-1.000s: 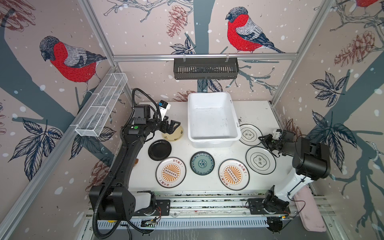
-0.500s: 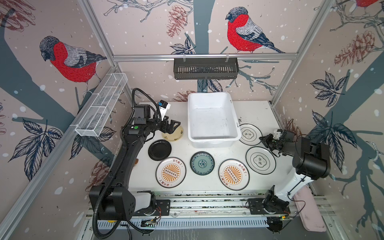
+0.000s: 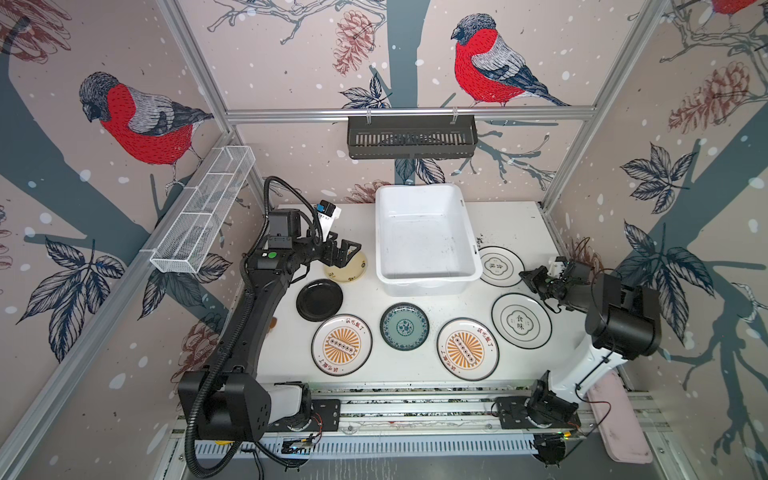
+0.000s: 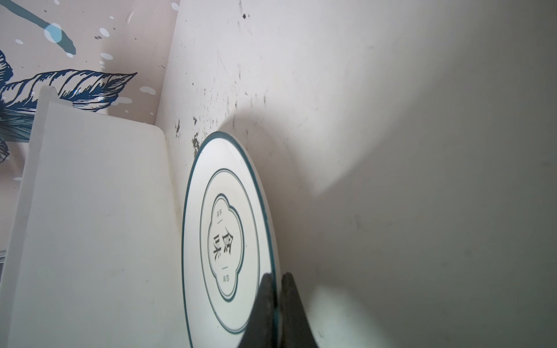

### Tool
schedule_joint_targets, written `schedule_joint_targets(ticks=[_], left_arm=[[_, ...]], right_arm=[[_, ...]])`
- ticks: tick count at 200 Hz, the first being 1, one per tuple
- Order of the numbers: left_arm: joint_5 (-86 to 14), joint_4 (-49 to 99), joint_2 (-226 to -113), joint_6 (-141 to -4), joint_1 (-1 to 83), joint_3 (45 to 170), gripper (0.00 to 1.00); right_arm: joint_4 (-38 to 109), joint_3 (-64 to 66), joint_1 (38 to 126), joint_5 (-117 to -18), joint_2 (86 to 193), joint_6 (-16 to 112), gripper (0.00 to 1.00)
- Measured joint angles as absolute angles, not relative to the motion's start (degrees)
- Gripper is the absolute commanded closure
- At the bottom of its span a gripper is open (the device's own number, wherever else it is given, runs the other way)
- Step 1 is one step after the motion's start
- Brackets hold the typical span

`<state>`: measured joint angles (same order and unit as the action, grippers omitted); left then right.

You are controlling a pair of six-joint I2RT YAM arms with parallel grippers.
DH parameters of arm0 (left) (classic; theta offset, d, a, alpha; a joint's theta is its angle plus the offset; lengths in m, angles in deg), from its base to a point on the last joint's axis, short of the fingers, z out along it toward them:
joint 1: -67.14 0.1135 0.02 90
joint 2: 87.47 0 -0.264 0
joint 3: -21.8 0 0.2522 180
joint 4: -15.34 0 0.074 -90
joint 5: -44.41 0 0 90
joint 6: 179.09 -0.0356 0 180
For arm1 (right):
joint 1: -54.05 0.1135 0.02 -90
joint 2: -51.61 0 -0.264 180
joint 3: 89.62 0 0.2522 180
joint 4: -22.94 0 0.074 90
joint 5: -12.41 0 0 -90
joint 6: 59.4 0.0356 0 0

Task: Place the plates into the plastic bin on the countertop
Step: 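Grip the teal-rimmed plate edge with the right gripper and lift it upright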

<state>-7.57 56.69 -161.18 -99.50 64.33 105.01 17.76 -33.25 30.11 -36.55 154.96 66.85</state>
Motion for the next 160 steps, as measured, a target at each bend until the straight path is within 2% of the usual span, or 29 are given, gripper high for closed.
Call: schedule_joint_targets(ticks=[160], left_arm=[[-5.52, 56.21, -161.53, -98.46, 63.96, 106.04, 0.08]], right_arm=[[22.07, -27.41, 29.08, -36.80, 144.53, 69.36, 0.97]])
